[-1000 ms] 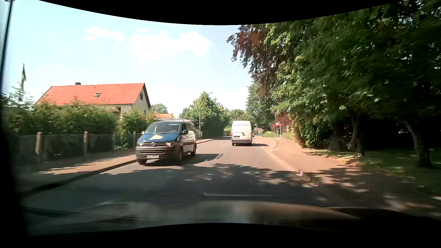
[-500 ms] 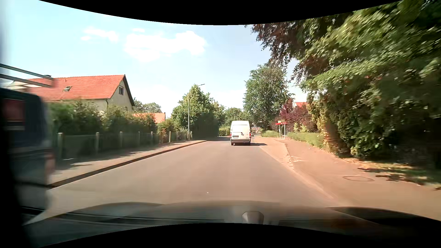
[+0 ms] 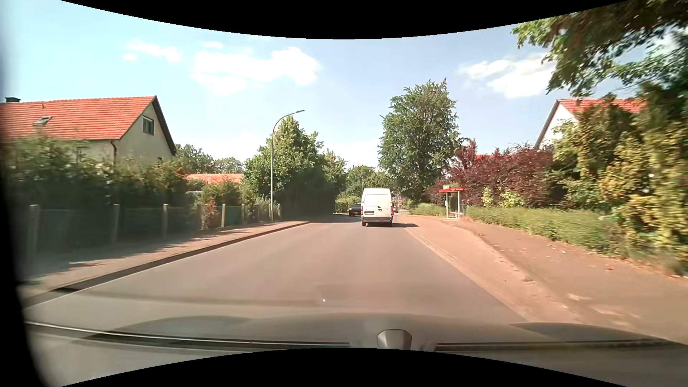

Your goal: Follow the waypoints while adhering to traffic rules and regulations

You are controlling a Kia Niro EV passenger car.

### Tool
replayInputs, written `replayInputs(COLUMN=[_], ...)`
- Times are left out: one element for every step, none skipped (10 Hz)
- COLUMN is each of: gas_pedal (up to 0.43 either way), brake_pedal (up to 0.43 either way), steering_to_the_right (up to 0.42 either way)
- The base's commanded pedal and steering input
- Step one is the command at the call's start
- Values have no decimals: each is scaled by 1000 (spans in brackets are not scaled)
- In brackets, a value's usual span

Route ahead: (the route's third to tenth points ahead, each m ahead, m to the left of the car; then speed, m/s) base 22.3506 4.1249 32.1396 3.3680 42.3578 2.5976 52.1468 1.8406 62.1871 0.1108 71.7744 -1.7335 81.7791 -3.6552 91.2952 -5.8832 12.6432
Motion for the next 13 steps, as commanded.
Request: replayInputs(gas_pedal=[220, 220, 220, 220, 209, 189, 138, 138, 138, 138, 138, 138, 150], brake_pedal=[6, 6, 6, 6, 6, 6, 6, 6, 6, 6, 6, 6, 6], steering_to_the_right=[7, 7, 8, 9, 11, 13, 13, 14, 16, 17, 17, 17, 17])
